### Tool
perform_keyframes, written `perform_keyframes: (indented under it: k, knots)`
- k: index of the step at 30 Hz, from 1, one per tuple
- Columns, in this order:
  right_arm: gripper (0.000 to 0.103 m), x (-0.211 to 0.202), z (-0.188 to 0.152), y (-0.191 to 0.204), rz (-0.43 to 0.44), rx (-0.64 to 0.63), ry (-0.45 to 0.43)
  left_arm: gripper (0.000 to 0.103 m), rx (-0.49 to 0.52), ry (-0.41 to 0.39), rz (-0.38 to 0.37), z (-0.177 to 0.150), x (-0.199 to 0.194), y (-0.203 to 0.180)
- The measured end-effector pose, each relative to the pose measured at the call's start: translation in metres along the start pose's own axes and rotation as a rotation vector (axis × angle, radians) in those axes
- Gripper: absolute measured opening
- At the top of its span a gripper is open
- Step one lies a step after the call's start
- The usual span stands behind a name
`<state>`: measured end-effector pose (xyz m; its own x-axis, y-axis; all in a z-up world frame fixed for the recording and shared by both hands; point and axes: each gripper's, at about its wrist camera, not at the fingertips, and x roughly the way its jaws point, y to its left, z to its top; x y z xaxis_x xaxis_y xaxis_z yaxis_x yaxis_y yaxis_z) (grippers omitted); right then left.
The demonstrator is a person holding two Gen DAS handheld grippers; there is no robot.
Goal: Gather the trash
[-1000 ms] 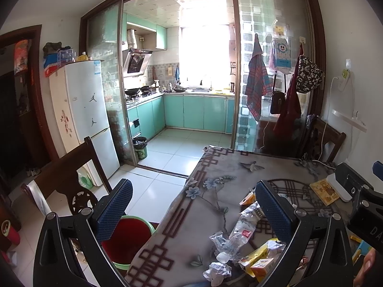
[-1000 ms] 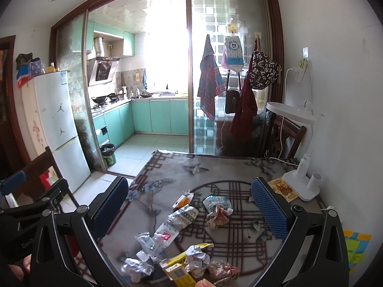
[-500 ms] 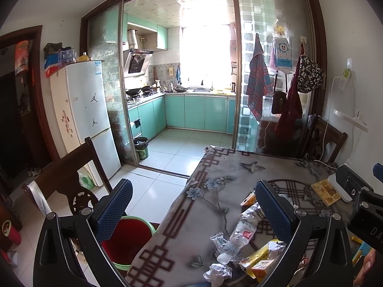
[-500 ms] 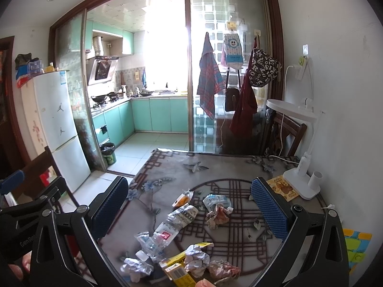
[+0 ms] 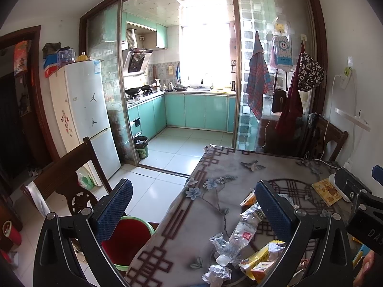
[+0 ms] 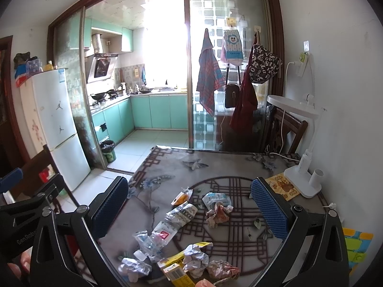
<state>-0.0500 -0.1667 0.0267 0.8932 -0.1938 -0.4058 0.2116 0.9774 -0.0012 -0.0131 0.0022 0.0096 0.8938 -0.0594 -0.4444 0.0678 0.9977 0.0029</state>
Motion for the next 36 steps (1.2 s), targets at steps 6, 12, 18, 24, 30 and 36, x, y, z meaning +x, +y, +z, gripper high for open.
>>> perform_keyframes:
  k: [6,12,18,24,30,36]
  knots:
    - [0.103,0.016,0.0,-0.013,0.054,0.038,0.053,0.103,0.013,0.032,-0.054,0.001,0.01,0.001]
    - [0.103,0.058,-0.033,-0.047,0.23,0.122,0.296,0.103,0.143,0.174,-0.161,-0.046,0.06,-0.004]
    - [0.103,0.06,-0.076,-0.064,0.173,0.05,0.407,0.102,0.234,0.527,-0.291,-0.15,0.123,-0.01]
    - [0.101,0.06,-0.131,-0.054,0.264,-0.018,0.591,0.075,0.129,0.666,-0.309,-0.196,0.164,-0.012]
    - [0.076,0.069,-0.17,-0.036,0.339,-0.061,0.719,0.019,0.072,0.714,-0.367,-0.198,0.173,-0.01]
    - [0.055,0.095,-0.192,-0.027,0.334,-0.116,0.777,0.018,0.058,0.646,-0.321,-0.168,0.151,0.008]
